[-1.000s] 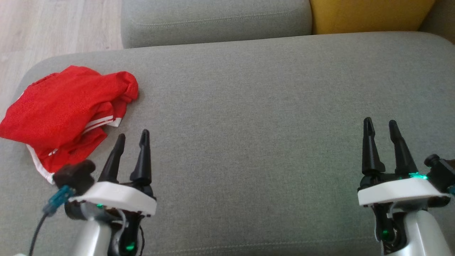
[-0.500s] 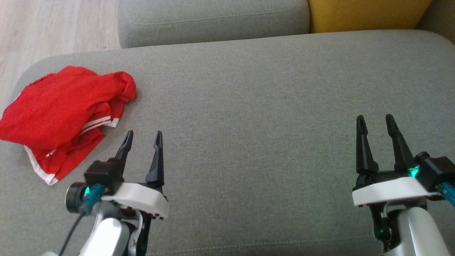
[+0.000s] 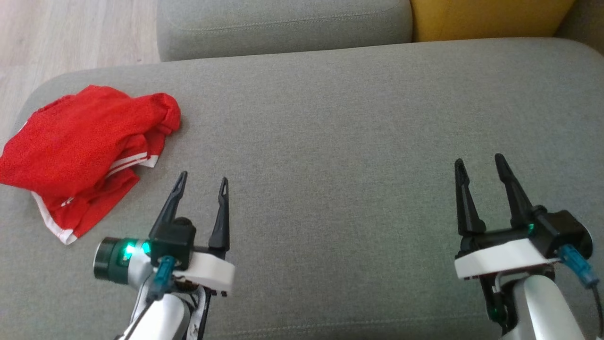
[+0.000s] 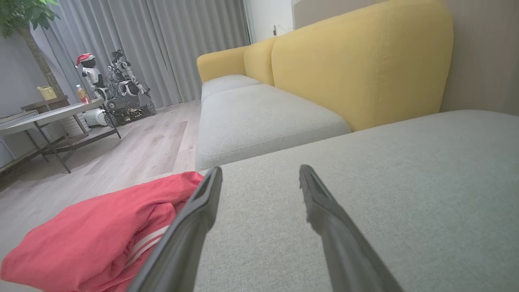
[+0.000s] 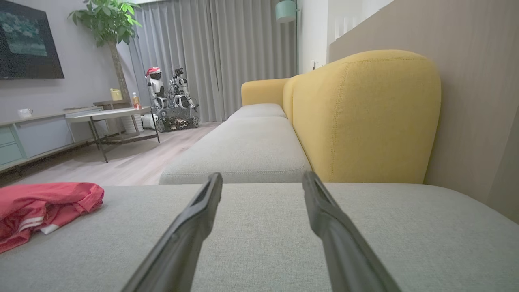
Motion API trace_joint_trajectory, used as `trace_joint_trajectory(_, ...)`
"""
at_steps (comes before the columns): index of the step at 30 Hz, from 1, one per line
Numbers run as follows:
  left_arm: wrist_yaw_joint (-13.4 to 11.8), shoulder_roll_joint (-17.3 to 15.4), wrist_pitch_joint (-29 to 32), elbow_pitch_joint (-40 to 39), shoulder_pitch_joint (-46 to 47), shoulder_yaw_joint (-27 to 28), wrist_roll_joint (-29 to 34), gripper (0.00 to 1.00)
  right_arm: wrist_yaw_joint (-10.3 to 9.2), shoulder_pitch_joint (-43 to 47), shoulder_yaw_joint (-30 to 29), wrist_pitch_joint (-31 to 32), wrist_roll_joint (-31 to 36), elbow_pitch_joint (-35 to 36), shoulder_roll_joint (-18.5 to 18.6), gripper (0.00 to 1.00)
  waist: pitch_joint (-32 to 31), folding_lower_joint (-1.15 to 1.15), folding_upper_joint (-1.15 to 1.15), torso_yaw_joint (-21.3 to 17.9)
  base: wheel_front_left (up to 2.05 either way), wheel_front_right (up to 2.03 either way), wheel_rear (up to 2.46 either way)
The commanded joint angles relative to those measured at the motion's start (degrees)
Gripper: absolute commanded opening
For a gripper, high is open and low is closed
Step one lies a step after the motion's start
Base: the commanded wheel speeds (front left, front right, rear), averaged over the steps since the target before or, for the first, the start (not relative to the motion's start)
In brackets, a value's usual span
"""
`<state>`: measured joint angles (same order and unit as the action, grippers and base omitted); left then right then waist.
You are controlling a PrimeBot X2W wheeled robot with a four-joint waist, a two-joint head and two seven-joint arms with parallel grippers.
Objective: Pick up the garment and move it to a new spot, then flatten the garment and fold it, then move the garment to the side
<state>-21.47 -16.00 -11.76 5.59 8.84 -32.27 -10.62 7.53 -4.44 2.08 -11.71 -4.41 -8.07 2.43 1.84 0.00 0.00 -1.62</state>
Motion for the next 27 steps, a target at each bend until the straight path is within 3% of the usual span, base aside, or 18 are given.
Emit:
trace_joint_trajectory(1,-1.1,-0.9,-0.9,-3.0,3.5,2.0,0.1,1.0,-0.04,-3.5,1.6,-1.0,-0.4,1.4,0.4,1.0,0.1,0.0,0.0,0.1,0.0,0.0,0.0)
trace_joint_trajectory(7,2.9,1.9,-1.9,-3.6,1.2,6.1,-4.5,1.0,-0.04,-3.7,2.3,-2.0,-5.5,-1.3,0.4,1.0,0.1,0.0,0.0,0.4,0.0,0.0,0.0)
trace_joint_trajectory(10,7.7,4.8,-2.6,-1.2,-1.0,10.8,-5.7,1.0,-0.04,-4.1,3.3,-2.6,-8.6,-4.0,0.4,1.0,0.0,0.0,0.0,0.4,0.0,0.0,0.0)
trace_joint_trajectory(16,14.1,8.8,-3.2,4.0,-2.4,16.3,-3.7,1.0,-0.04,-5.2,3.9,-3.3,-9.5,-7.8,0.4,1.0,-0.2,0.0,0.0,0.2,0.0,0.0,0.0)
trace_joint_trajectory(27,19.1,12.0,-3.2,6.5,-2.4,22.2,0.3,1.0,-0.04,-5.5,3.1,-3.3,-8.6,-8.3,0.4,1.0,-0.7,0.0,0.0,0.1,0.0,0.0,0.0)
